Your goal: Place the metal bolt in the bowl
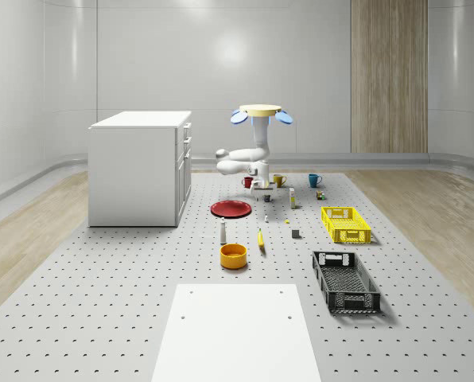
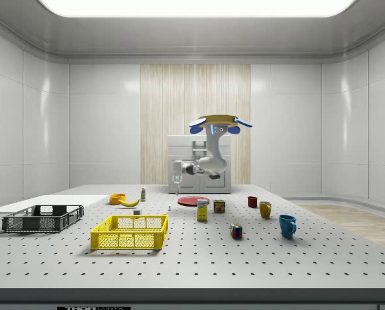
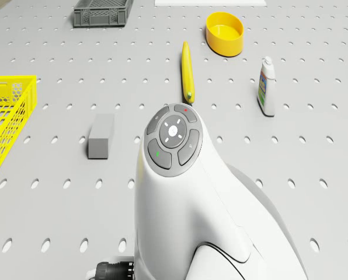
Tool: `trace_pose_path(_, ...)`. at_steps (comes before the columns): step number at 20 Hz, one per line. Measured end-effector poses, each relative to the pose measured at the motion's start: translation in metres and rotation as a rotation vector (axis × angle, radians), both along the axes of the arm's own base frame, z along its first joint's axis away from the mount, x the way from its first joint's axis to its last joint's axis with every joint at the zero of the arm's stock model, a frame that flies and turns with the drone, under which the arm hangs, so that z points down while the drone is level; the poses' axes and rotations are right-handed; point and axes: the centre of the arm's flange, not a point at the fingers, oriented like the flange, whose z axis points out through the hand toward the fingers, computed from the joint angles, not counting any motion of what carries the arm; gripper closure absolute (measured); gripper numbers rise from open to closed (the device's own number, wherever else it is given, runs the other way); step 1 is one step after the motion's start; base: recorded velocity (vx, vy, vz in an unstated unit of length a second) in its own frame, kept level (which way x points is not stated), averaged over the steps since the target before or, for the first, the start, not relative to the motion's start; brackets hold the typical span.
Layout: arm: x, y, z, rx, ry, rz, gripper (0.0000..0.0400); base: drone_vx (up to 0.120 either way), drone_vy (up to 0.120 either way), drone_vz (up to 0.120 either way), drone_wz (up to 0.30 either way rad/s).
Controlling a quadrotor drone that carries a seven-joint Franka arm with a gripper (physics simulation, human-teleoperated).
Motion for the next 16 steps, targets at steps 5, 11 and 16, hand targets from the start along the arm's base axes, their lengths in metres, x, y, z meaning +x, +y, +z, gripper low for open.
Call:
trace_pose_path(5, 0.0000, 0.0000, 0.0000, 0.000, 0.000, 0.000, 0.0000, 0.120, 0.000, -0.120, 0.000)
trace_pose_path(11, 0.0000, 0.0000, 0.0000, 0.000, 0.000, 0.000, 0.0000, 0.007, 0.040, -0.087, 0.000)
trace_pose_path(16, 0.0000, 0.0000, 0.0000, 0.000, 0.000, 0.000, 0.0000, 0.040, 0.016, -0.056, 0.000)
